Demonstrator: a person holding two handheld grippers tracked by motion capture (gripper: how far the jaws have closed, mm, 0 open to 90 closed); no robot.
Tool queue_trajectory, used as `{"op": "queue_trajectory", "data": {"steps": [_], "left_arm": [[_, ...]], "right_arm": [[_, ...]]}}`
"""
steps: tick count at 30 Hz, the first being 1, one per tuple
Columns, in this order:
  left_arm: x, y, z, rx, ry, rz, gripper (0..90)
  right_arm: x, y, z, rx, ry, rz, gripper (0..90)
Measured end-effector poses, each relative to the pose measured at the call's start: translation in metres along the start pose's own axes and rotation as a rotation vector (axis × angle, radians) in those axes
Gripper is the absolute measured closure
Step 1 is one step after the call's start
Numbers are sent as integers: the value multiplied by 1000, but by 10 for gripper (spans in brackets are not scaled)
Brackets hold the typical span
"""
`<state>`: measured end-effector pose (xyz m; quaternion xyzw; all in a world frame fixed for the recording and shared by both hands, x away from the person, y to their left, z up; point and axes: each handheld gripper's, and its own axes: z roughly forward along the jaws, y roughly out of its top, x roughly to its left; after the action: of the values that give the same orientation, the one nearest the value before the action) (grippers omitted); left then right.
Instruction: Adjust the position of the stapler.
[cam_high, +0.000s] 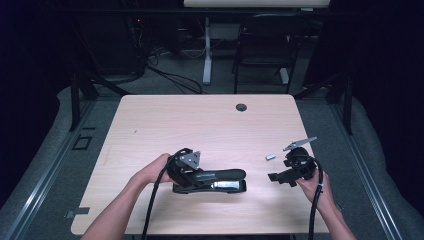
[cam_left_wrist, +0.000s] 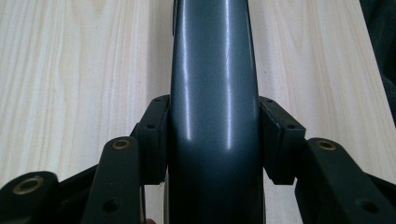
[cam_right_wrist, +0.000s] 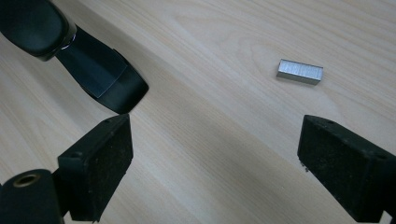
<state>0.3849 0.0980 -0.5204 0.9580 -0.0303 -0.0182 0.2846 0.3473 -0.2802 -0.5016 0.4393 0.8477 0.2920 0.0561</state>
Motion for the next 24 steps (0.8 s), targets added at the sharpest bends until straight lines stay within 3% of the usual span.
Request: {"op": "queue_trajectory", "data": {"steps": [8, 18, 19, 22, 24], "left_arm": [[5, 0, 0, 0, -2, 13, 513], [3, 1, 1, -5, 21, -41, 507], [-1, 0, 3, -20, 66, -67, 494], [-3, 0, 3, -27, 82, -90, 431], [-4, 0, 0, -43, 77, -113, 335]], "right_arm": [[0, 0, 2, 12, -5, -10, 100], [0, -1, 2, 16, -12, -9, 102], [0, -1, 2, 13, -13, -8, 102], [1, -1, 1, 18, -10, -9, 105], [2, -1, 0, 9, -12, -9, 109]]}}
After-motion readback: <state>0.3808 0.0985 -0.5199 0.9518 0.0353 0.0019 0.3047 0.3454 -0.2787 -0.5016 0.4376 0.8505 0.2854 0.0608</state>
